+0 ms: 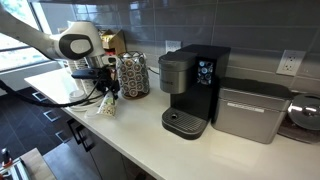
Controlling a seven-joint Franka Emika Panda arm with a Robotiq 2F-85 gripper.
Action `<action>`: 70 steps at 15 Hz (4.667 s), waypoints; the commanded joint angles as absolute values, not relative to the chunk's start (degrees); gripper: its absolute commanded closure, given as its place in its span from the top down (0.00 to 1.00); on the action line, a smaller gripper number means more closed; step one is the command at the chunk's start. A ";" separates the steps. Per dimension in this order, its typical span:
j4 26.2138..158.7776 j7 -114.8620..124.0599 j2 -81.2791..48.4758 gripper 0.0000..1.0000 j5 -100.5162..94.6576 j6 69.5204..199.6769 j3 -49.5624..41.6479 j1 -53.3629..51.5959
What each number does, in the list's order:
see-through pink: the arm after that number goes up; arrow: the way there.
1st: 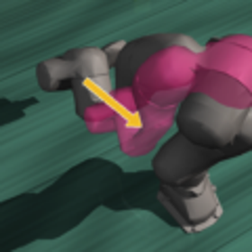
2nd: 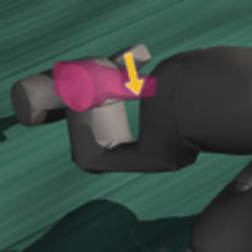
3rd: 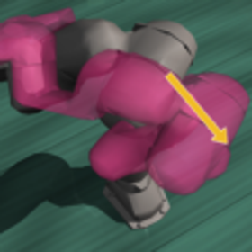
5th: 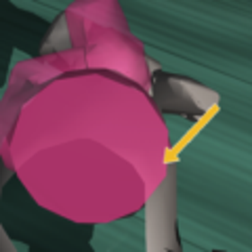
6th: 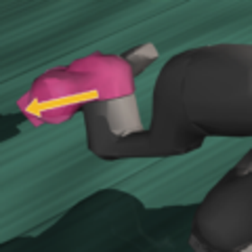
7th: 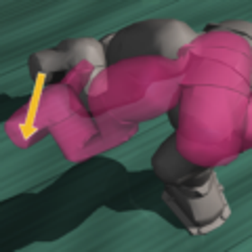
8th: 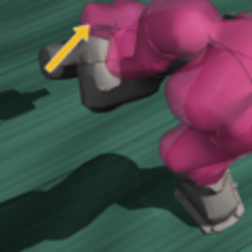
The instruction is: Remove one coffee cup from the stack on the right and place it upright on the counter then put the white lid on top of it.
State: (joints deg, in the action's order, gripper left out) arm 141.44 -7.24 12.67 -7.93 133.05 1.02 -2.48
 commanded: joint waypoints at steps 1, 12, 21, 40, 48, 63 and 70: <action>141.54 -1.90 10.00 0.39 -10.65 135.93 2.06 -1.29; 140.63 7.39 7.09 1.00 -17.66 136.58 3.04 -1.18; 142.07 12.30 14.45 1.00 -13.65 132.82 2.53 -0.91; 156.69 10.07 19.77 1.00 22.38 144.97 -4.76 0.47; 157.41 -1.11 17.07 0.78 44.75 158.64 -8.33 -6.92; 155.15 -0.49 16.81 0.08 25.45 155.68 -0.94 1.06; 147.81 3.72 19.44 0.09 1.19 139.04 1.94 4.69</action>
State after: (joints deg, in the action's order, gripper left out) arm 150.61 3.83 18.32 6.66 145.37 1.84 4.85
